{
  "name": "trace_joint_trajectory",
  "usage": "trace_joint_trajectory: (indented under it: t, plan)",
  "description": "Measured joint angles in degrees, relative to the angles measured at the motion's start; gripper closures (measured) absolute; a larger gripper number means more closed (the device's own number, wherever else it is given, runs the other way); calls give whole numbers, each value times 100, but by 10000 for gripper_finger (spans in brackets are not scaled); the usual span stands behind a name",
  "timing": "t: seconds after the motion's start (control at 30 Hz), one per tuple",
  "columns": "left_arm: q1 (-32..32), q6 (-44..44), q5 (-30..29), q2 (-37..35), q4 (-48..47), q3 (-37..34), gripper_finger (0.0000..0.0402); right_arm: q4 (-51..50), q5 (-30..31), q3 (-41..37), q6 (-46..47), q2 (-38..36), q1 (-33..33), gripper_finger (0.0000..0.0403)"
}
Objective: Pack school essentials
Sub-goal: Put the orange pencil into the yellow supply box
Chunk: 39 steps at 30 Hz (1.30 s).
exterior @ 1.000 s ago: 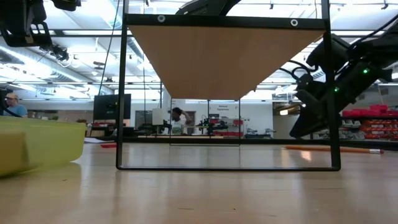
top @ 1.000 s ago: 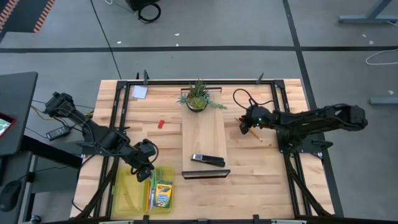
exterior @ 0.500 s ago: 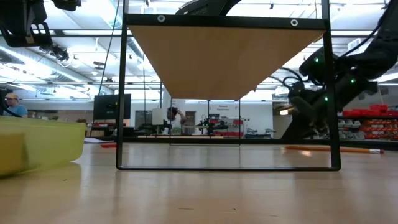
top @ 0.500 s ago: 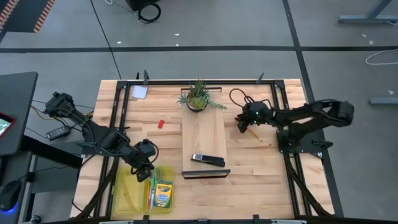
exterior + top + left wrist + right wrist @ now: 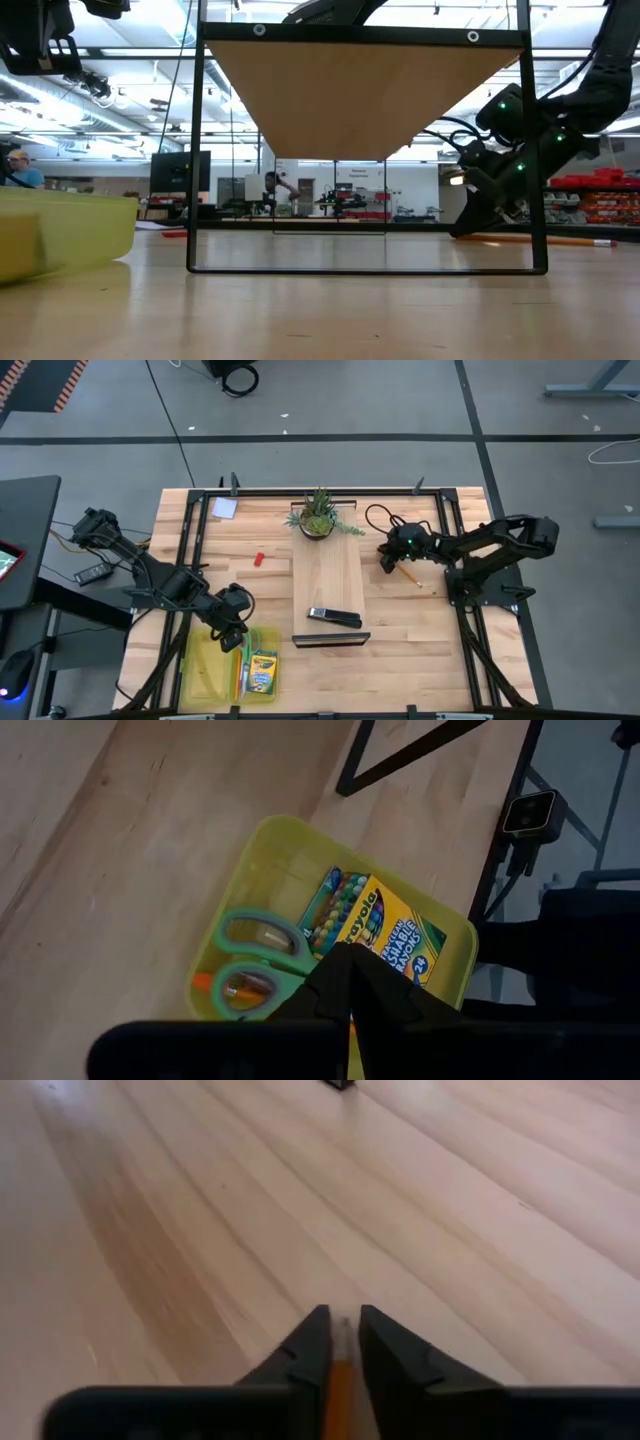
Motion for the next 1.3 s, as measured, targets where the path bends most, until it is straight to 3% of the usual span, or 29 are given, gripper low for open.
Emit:
trace_joint_trajectory:
  t: [0.13, 0.4, 0.9, 1.3]
  plan:
    - [0, -1, 0, 0, -2, 0, 386, -35, -7, 8, -44, 0, -1, 390]
    - [0, -2, 0, 0, -2, 0, 379, -380, -113, 142, 23, -248, 4, 391]
    - [-2, 4, 118, 0, -6, 0, 380, -3433, -92, 1673, 123, -1913, 426, 394]
    - [-2, -185, 130, 0, 64, 0, 386, -4418, 673, 2341, 460, -2354, 1281, 394]
